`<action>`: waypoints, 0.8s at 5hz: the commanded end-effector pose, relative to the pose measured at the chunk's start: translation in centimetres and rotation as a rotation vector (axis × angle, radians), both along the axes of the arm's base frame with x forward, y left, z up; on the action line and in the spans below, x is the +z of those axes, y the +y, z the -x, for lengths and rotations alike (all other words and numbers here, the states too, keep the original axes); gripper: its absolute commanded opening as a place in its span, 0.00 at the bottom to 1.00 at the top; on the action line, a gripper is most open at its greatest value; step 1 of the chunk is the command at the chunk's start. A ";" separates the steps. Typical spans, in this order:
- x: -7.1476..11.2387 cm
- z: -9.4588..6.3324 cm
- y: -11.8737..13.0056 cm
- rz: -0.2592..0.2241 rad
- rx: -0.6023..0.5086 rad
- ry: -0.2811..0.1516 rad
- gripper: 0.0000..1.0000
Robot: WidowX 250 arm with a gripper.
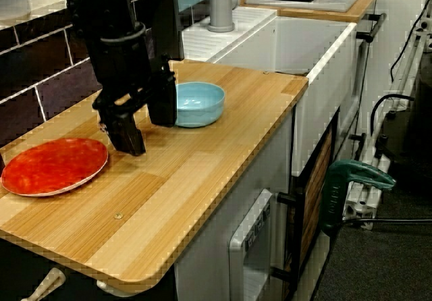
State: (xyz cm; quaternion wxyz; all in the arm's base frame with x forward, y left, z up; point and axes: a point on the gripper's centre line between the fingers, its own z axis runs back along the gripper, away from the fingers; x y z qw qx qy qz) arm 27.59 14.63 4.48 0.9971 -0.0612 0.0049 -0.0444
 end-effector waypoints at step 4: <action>4.7 0.5 -5.8 0.036 -0.124 -0.069 1.00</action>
